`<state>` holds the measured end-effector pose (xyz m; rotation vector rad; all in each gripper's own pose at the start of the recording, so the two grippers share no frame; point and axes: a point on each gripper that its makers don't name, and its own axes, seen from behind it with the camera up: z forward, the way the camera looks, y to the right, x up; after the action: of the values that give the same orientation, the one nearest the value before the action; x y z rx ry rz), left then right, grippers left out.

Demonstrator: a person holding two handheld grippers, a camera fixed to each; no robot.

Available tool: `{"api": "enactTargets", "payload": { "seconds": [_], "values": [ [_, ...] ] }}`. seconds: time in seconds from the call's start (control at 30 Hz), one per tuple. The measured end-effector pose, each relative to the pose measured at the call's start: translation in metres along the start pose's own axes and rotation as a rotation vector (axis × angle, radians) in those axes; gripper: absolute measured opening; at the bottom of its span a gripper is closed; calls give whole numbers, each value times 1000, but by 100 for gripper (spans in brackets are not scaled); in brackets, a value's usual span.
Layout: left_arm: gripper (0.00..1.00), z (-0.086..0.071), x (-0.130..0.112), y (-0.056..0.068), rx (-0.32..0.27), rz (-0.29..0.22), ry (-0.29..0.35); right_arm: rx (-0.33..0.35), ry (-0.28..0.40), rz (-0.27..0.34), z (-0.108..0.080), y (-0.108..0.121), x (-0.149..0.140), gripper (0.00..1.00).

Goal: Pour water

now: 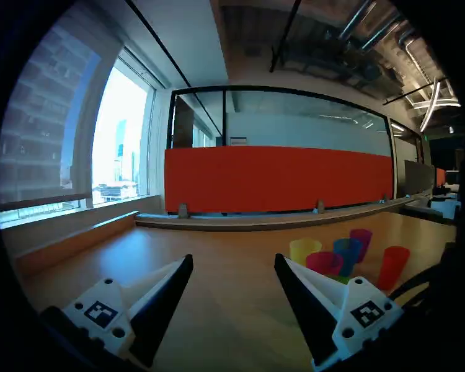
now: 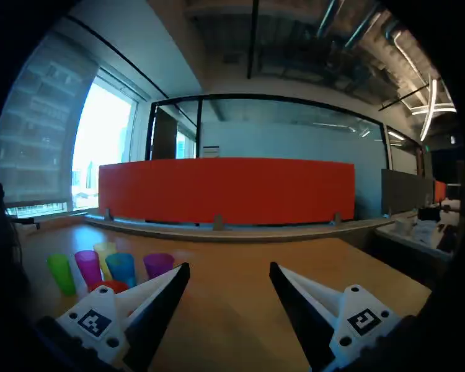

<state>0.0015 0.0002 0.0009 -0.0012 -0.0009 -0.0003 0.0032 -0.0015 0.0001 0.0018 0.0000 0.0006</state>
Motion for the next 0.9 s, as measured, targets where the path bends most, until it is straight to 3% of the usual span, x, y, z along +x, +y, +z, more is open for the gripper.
{"api": "enactTargets", "payload": {
  "seconds": [0.17,0.67,0.9],
  "values": [
    [98,5,18,0,-14,-2,-7,14,-8,4,2,-7,24,100],
    [98,16,101,-8,-58,3,-24,73,-28,-12,17,-20,107,100],
    [98,20,141,-11,-77,7,-19,120,-32,13,20,-33,147,100]
  ]
}}
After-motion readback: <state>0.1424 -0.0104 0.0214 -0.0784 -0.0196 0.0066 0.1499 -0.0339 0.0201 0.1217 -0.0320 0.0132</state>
